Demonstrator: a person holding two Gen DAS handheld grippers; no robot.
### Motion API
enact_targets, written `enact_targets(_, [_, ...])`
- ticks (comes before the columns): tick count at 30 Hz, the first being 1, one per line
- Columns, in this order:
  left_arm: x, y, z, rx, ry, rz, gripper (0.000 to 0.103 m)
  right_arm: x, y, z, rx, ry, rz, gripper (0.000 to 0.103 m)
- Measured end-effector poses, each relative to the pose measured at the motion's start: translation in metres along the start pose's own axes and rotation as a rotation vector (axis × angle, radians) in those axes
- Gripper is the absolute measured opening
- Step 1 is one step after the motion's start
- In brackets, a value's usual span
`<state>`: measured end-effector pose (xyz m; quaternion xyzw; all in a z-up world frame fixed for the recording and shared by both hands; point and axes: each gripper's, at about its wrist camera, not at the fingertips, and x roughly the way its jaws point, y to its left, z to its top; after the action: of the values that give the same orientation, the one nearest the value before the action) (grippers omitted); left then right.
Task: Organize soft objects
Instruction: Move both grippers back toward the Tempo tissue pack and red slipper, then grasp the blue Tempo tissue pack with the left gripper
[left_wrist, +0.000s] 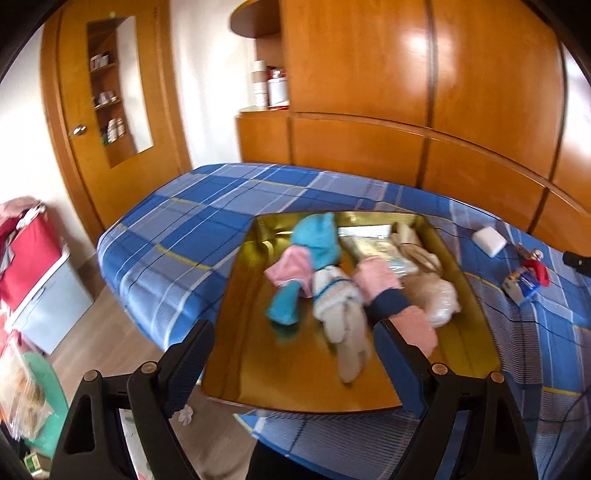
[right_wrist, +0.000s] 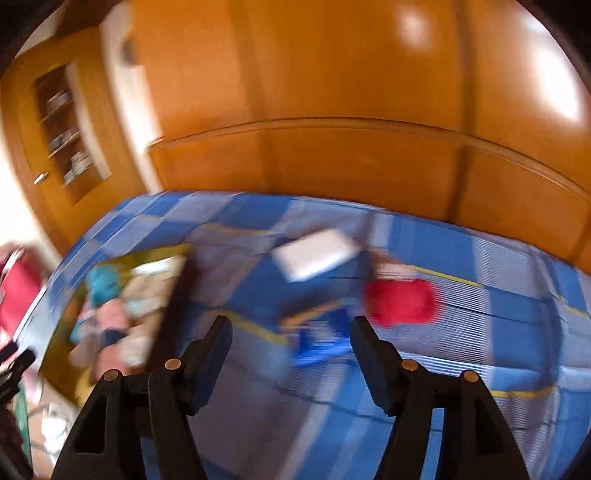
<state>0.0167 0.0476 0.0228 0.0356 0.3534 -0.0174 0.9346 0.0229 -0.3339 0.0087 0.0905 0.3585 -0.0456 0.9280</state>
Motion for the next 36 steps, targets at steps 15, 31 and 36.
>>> enact_targets(15, [0.003,-0.119,0.021,0.216,0.007,-0.214,0.088,0.008,-0.138,-0.027,0.414,0.061,-0.138,0.067])
enact_targets(31, [0.054,-0.255,0.026,0.470,0.120,-0.432,0.088,-0.001,-0.147,-0.026,0.491,0.048,-0.071,0.067])
enact_targets(36, [0.074,-0.281,0.034,0.490,0.156,-0.492,0.088,-0.004,-0.151,-0.025,0.511,0.040,-0.059,0.067])
